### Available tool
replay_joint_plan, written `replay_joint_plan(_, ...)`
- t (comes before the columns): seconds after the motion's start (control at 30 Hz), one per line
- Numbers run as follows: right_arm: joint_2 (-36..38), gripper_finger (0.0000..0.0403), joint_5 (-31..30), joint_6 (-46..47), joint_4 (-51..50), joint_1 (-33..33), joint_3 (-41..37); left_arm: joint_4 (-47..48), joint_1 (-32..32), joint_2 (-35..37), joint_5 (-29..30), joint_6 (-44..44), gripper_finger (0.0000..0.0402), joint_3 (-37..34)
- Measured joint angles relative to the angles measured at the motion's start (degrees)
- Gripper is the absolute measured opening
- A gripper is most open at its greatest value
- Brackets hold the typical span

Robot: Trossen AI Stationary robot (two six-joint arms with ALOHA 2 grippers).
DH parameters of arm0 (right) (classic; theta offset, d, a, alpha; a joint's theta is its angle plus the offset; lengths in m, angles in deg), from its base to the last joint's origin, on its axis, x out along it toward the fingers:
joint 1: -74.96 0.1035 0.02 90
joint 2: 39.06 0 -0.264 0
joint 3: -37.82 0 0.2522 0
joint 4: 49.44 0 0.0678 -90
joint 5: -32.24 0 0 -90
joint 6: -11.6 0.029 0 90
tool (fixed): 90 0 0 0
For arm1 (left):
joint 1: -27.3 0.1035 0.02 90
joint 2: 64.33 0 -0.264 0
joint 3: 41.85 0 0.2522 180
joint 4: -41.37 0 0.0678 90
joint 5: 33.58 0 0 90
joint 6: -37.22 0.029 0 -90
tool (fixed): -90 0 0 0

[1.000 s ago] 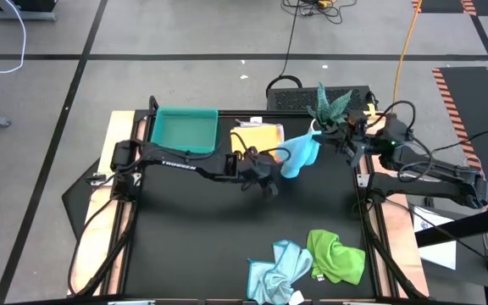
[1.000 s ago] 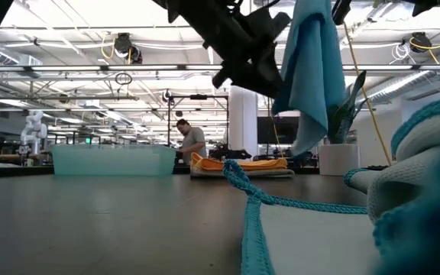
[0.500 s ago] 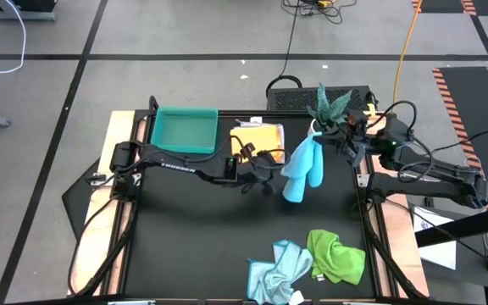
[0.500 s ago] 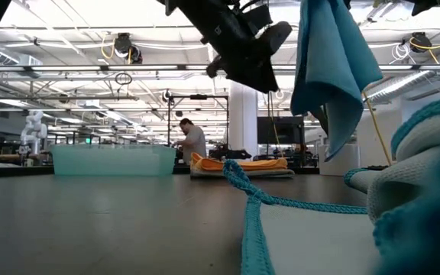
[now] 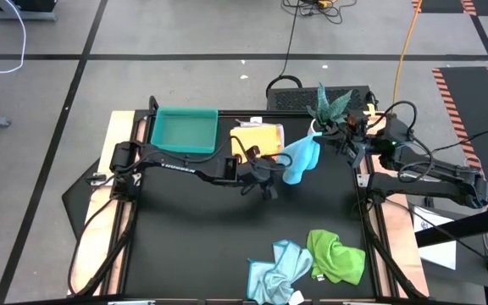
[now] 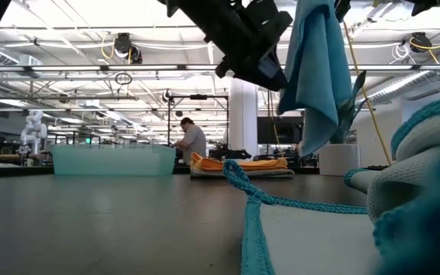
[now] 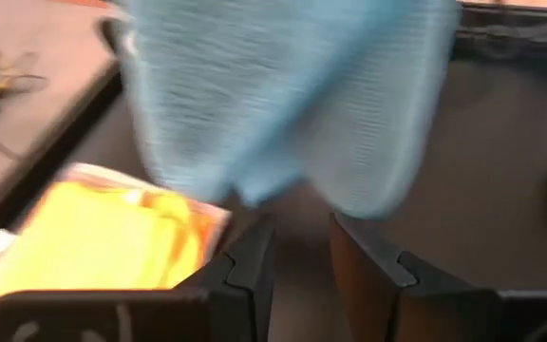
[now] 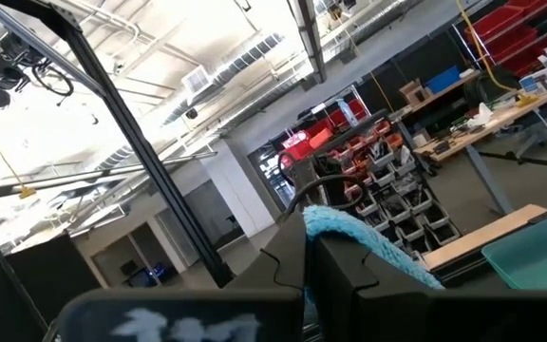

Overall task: Fold microfiber towels
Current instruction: Fold the blue microfiber towel

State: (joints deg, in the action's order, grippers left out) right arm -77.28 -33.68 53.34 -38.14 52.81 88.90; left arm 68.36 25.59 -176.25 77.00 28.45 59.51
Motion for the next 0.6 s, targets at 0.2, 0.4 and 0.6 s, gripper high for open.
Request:
replay_joint_plan(0.2,0.0,0.0,0.0,0.0,0.4,0.0,0.0,-0.1,1.8,0.0,0.8,-0.6,0.0104,0.0)
replay_joint_plan(0.4,0.0,0.0,0.0,-0.4,0.8,0.0,0.0,-0.2,1.3,0.0,-0.6,-0.7,0.0104,0.0)
replay_joint_plan(0.6,0.0,0.0,0.0,-0.5,0.9,0.0,0.0,-0.2,0.4,-0.1,-5.3,-1.0,0.0104,0.0)
